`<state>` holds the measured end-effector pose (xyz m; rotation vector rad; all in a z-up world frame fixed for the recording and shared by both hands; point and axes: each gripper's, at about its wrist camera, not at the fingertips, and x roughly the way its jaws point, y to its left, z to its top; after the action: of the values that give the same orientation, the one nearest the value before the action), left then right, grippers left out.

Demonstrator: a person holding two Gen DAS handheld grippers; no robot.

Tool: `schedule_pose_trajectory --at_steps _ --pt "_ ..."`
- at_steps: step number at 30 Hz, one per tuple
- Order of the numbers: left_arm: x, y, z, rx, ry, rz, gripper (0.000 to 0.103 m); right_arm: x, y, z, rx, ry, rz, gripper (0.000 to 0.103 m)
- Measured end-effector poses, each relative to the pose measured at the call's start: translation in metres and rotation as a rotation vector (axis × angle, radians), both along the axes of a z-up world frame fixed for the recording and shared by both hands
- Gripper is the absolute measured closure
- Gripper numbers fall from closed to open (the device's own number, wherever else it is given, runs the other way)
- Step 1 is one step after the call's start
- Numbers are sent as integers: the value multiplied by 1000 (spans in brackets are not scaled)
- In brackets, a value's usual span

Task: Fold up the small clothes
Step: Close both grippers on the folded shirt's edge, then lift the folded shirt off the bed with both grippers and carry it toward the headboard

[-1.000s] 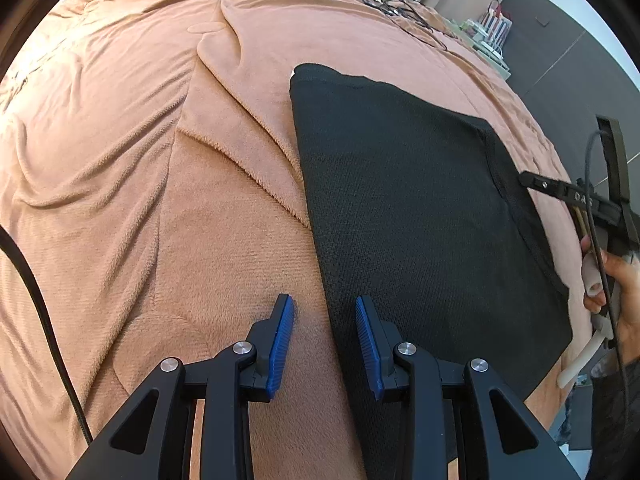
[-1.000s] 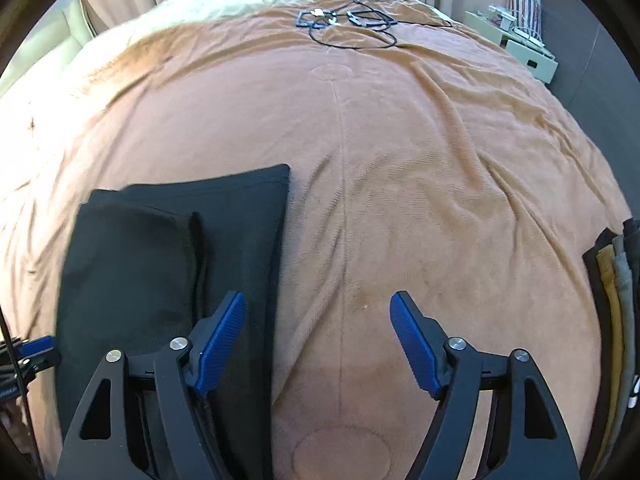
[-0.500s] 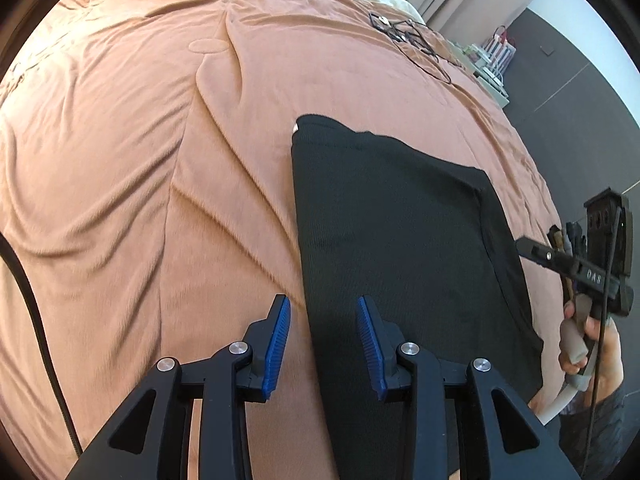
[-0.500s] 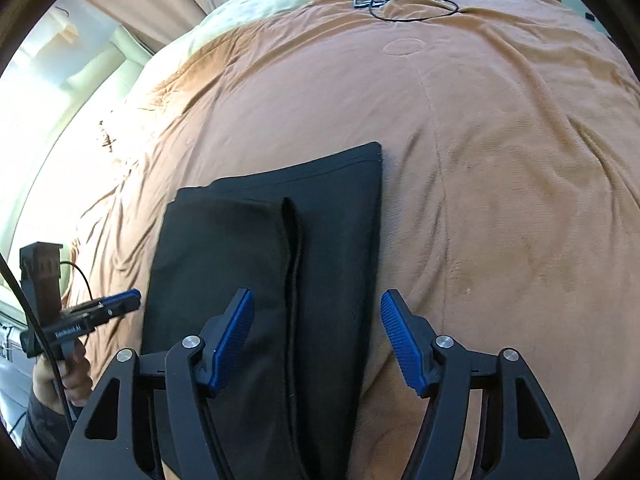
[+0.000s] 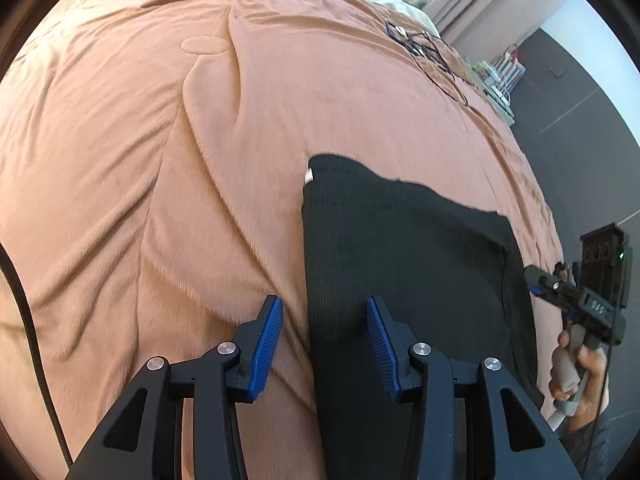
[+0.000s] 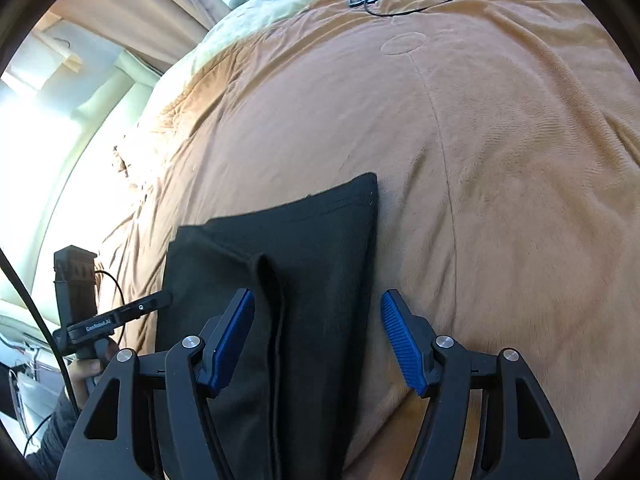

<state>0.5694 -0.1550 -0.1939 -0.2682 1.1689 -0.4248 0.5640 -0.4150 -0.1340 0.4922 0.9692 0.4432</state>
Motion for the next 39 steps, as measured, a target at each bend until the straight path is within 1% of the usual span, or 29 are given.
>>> schedule_pose_trajectory --at_steps 5,7,10,12,13,14,15,16,17,20,22,25,26,32,35,39 --pt "14 -6 0 11 -17 -10 66 2 -4 -6 78 -5 21 39" --pt "20 -7 -1 1 -16 -7 70 -2 -8 -9 117 0 44 39" --pt "30 -6 -4 -25 -10 -3 73 -5 -7 -17 124 29 100 40" --pt "37 -5 -6 -45 -3 1 78 -6 -6 -20 123 41 112 44" --pt "39 -5 -6 -48 -2 4 79 -9 -9 -20 121 44 109 49" --pt "41 -5 -7 -53 -1 8 83 -9 -10 -20 113 46 103 58" --pt "42 -5 -7 -56 0 10 87 -6 -11 -20 100 51 96 64" --pt "43 -5 -8 -59 3 13 88 -2 -12 -21 84 58 84 72" --pt "44 -7 -8 -58 6 16 90 1 -11 -21 75 63 75 76" --pt "44 -12 -5 -48 -2 16 95 8 -9 -19 66 56 68 77" --pt "45 -14 -3 -39 -8 11 96 11 5 -16 39 46 83 77" --pt "46 -14 -1 -34 -10 10 98 6 21 -11 -33 30 98 92" --pt "47 -14 0 -37 -11 13 98 9 28 -10 -48 28 99 94" --pt "40 -8 15 -68 -51 22 99 -7 37 13 -35 -59 117 95" --pt "34 -5 29 -80 -78 20 99 -22 37 26 -51 -90 110 95" --pt "25 -3 53 -97 -118 18 99 -41 38 47 -63 -132 106 95"
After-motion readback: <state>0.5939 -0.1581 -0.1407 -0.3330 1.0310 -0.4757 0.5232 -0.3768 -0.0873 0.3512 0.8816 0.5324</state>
